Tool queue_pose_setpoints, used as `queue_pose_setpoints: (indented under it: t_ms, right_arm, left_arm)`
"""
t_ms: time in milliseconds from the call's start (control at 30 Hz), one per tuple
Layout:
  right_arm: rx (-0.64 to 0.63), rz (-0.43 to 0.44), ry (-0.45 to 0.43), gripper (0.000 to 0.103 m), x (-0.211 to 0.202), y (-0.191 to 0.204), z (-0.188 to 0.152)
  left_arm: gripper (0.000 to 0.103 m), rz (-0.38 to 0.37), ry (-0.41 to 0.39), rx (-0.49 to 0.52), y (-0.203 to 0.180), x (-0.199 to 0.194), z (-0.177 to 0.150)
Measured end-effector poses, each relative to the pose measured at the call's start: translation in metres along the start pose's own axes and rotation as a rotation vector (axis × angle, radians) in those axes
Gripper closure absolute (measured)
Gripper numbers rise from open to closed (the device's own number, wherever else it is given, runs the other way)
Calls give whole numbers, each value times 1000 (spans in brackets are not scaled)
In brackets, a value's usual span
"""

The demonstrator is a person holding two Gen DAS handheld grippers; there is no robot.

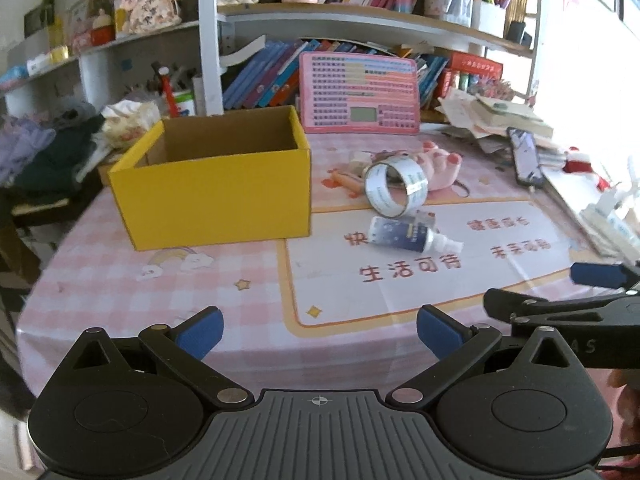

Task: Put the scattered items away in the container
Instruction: 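Move both tools toward the spray bottle and tape on the table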

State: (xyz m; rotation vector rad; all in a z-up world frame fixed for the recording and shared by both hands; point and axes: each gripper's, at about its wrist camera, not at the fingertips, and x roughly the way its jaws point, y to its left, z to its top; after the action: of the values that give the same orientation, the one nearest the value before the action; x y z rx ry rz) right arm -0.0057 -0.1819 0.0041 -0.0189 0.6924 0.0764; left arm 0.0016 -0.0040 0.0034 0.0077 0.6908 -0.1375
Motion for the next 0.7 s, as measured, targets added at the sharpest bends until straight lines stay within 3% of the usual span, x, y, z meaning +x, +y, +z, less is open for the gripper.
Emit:
queue_pose_setpoints:
  t_ms: [367, 700]
  right_arm:
    - [-1, 1, 14, 0, 5, 0, 1]
    - [15, -8, 40, 0, 15, -9, 3]
  left_arm:
    - [0, -5, -3, -16, 3, 1, 0]
    - [0, 14, 53, -22, 1, 17, 3]
